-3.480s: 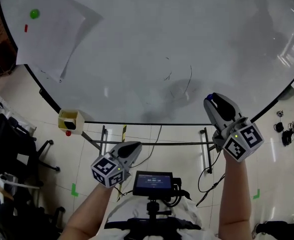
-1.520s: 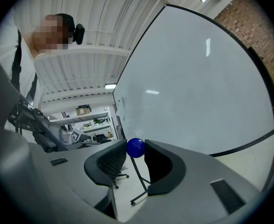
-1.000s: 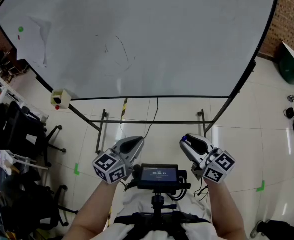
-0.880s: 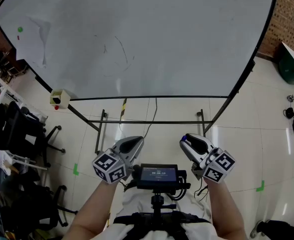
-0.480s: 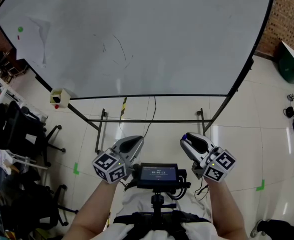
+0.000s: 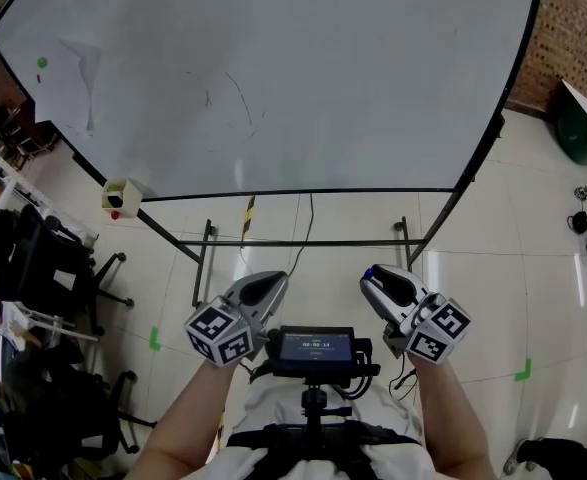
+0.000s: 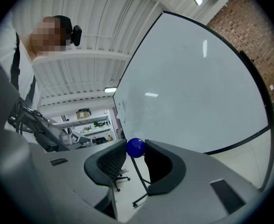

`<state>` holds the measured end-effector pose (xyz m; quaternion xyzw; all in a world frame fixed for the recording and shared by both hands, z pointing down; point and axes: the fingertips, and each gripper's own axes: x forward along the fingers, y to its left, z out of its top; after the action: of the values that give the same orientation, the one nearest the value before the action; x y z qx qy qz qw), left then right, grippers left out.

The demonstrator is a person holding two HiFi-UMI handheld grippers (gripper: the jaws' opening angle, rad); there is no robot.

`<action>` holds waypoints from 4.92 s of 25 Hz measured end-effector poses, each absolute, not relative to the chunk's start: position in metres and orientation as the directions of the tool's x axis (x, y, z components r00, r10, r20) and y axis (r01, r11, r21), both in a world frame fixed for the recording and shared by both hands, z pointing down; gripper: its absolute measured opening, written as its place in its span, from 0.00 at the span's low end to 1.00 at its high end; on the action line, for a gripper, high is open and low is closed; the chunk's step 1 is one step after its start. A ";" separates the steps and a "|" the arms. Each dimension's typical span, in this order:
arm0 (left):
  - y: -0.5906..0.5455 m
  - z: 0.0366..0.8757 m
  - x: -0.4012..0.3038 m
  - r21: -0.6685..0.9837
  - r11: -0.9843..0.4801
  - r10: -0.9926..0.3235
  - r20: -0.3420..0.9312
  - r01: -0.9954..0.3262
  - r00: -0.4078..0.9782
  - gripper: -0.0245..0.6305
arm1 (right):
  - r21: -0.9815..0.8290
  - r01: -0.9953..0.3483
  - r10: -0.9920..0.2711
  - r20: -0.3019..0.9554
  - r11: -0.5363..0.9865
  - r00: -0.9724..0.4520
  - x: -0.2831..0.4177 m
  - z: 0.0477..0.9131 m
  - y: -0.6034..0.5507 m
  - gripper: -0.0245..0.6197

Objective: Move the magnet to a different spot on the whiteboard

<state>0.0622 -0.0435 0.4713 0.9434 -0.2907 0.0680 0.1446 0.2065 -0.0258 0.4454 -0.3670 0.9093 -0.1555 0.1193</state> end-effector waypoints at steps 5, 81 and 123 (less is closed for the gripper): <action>-0.043 0.468 0.057 0.227 -0.779 -0.545 0.215 -0.584 0.810 0.05 | -0.372 -0.624 -0.700 -0.106 0.687 -0.706 0.204 0.444 -0.025 0.28; -0.260 0.426 0.062 0.190 -0.863 -0.451 0.124 -0.468 0.884 0.05 | 0.238 -0.919 -0.948 0.118 0.315 -0.294 0.270 0.322 -0.305 0.28; -0.309 0.463 0.043 0.272 -0.904 -0.313 0.107 -0.331 0.944 0.05 | 0.450 -0.893 -1.000 -0.018 -0.002 -0.007 0.258 0.298 -0.371 0.28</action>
<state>0.0432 -0.3085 0.4634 0.9751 -0.1651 0.0304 0.1447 0.2576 -0.3707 0.2983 -0.6869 0.6889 0.1704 -0.1565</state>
